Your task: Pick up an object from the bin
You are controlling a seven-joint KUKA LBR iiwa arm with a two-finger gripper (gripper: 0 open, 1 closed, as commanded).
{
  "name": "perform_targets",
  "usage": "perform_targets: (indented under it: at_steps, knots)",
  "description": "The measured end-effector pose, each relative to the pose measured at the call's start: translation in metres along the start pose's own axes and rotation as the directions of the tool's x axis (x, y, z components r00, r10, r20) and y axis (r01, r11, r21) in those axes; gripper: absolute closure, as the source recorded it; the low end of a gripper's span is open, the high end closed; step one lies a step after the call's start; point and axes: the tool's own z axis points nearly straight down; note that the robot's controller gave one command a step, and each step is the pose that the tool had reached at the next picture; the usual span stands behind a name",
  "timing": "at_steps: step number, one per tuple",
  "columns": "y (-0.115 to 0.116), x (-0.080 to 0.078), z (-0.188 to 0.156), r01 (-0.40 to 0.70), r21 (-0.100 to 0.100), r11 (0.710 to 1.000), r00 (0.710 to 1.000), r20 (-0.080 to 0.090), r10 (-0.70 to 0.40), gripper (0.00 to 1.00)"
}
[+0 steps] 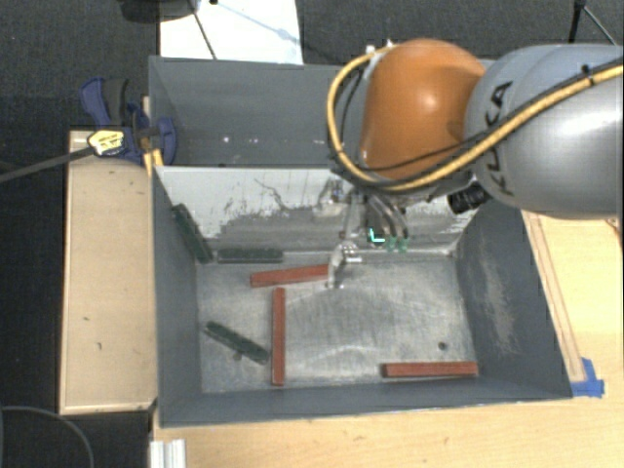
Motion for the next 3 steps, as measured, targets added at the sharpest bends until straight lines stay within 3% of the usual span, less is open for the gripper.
perform_targets:
  at_steps: [1, 2, 3]
  knots:
    - [-0.001, -0.002, -0.004, -0.003, -0.001, 1.000, 1.000, 0.008, 0.003, 0.00]
    - [-0.008, -0.001, 0.041, -0.028, -0.002, 1.000, 1.000, 0.014, 0.028, 0.00]
    - [0.003, -0.010, 0.147, -0.022, -0.003, 1.000, 1.000, 0.015, 0.022, 1.00]
